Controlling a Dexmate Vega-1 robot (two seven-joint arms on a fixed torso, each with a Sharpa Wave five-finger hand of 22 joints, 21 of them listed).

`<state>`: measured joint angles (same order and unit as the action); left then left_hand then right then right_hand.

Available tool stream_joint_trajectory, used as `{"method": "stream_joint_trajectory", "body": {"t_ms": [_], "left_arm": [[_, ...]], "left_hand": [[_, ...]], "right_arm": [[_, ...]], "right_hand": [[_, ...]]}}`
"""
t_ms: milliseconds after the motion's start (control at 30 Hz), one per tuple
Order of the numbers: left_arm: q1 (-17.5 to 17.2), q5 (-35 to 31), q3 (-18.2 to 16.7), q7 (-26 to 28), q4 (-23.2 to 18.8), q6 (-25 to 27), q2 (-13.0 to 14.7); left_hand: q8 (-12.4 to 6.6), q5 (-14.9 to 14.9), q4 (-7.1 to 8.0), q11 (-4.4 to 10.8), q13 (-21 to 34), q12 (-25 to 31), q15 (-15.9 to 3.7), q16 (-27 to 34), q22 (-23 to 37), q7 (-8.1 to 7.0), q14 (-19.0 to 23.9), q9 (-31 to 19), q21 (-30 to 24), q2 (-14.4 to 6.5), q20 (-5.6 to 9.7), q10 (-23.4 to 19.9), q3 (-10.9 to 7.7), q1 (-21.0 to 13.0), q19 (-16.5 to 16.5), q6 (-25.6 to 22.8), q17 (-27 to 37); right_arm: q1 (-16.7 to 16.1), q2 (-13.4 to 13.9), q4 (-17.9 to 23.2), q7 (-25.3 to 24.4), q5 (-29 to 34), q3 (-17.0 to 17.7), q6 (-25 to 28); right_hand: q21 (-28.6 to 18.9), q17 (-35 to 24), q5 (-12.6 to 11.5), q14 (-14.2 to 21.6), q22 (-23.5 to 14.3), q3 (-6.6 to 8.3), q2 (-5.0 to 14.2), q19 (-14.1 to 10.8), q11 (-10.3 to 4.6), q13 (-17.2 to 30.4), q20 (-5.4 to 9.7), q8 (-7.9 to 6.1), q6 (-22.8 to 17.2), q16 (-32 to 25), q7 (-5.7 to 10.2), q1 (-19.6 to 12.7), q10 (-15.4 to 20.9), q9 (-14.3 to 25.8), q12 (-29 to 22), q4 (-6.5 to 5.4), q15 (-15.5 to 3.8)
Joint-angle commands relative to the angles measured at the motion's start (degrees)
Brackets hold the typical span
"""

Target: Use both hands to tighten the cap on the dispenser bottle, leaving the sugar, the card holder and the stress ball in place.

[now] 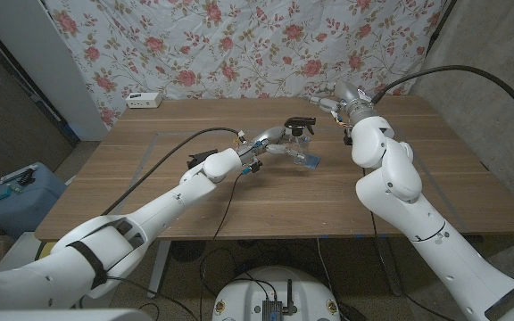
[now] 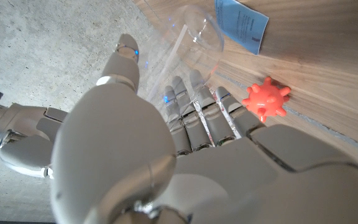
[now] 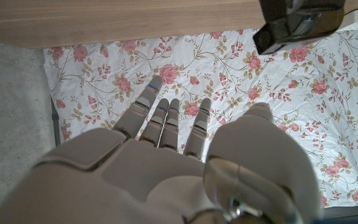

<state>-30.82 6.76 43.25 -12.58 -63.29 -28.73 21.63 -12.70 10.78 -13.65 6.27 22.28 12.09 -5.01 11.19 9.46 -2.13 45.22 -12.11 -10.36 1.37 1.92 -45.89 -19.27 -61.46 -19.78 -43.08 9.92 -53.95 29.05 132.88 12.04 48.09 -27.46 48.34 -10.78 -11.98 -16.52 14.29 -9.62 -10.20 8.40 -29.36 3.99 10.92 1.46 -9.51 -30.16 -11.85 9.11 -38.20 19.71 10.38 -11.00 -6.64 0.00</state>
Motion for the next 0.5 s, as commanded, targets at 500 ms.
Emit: {"method": "stream_joint_trajectory", "body": {"t_ms": [500], "left_arm": [[-6.13, -0.87, -2.53, 6.27, -12.72, 8.33, 4.81]], "left_hand": [[-0.11, 0.24, 4.90, 0.88, -0.48, -0.08, -4.57, -0.57, 0.24, -2.06, 0.10, -0.11, 0.23, -6.21, -1.66, -0.89, -5.65, 4.87, 2.37, -6.50, -0.23]], "right_arm": [[-3.37, 5.80, -1.18, -22.85, -29.78, 4.07, -5.33]], "right_hand": [[0.41, 0.16, 0.56, -2.70, 0.14, 0.10, 0.22, 0.61, -1.08, -0.16, 1.90, -0.10, 5.36, 0.92, -0.43, 0.87, -2.48, -0.05, 0.54, -0.09, -1.06]]}}
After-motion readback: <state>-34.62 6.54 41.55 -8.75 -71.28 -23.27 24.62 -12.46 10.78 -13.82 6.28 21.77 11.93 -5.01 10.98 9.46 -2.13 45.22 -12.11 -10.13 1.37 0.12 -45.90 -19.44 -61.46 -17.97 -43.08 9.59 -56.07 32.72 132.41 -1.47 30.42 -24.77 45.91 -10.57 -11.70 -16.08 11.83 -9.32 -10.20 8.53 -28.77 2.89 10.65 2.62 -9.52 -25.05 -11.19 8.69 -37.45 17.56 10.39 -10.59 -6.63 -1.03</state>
